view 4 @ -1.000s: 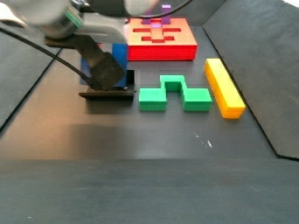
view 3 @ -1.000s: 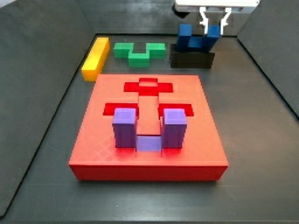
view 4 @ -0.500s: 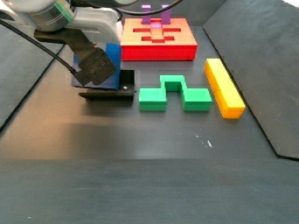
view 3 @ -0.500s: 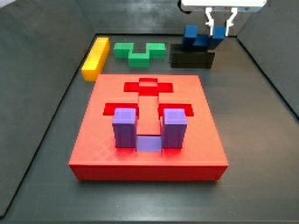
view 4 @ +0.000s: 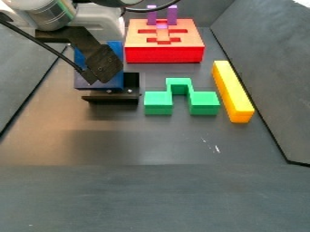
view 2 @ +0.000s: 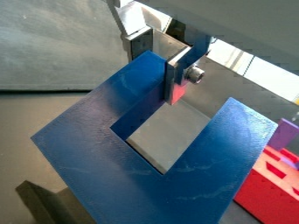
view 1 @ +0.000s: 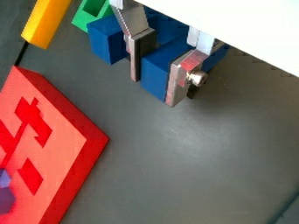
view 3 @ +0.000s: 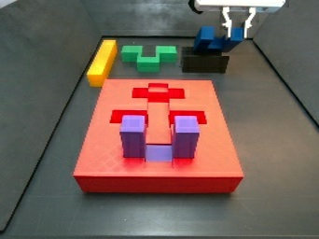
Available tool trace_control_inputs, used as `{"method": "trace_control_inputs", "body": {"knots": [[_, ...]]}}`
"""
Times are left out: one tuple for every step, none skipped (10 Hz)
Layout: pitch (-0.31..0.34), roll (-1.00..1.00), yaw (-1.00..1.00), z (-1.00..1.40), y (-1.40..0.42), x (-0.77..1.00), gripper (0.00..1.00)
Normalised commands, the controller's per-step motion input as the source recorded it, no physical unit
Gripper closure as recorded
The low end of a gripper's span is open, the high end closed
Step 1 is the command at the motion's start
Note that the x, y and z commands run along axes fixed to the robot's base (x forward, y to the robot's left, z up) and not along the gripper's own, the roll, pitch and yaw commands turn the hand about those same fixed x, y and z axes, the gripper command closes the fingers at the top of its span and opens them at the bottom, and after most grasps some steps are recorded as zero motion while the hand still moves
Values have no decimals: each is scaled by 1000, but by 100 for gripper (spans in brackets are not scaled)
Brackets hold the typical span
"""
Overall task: Pick up the blue object. Move up. Place the blue object on the fixture. Regrasp the blue object. Move to above the board. Insert the blue object.
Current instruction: Place the blue object on the fixture.
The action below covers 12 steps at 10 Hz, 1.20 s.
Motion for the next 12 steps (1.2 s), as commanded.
{"method": "trace_control_inputs", "body": {"knots": [[0, 237, 0, -214, 77, -383, 100], [0, 114, -149, 51, 131, -246, 100], [0, 3, -89, 46, 9, -163, 100], [-20, 0, 0, 0, -46, -131, 100], [-97, -83, 120, -60, -134, -31, 100], [-149, -166, 186, -217, -137, -49, 100], [-103, -203, 171, -323, -100, -89, 100], [-60, -177, 89, -234, -9, -80, 100], [-60, 0, 40, -154, 0, 0, 100], [-37, -3, 0, 0, 91, 0, 100], [0, -23, 0, 0, 191, -51, 100], [-9, -11, -74, 0, 254, -149, 100]]}}
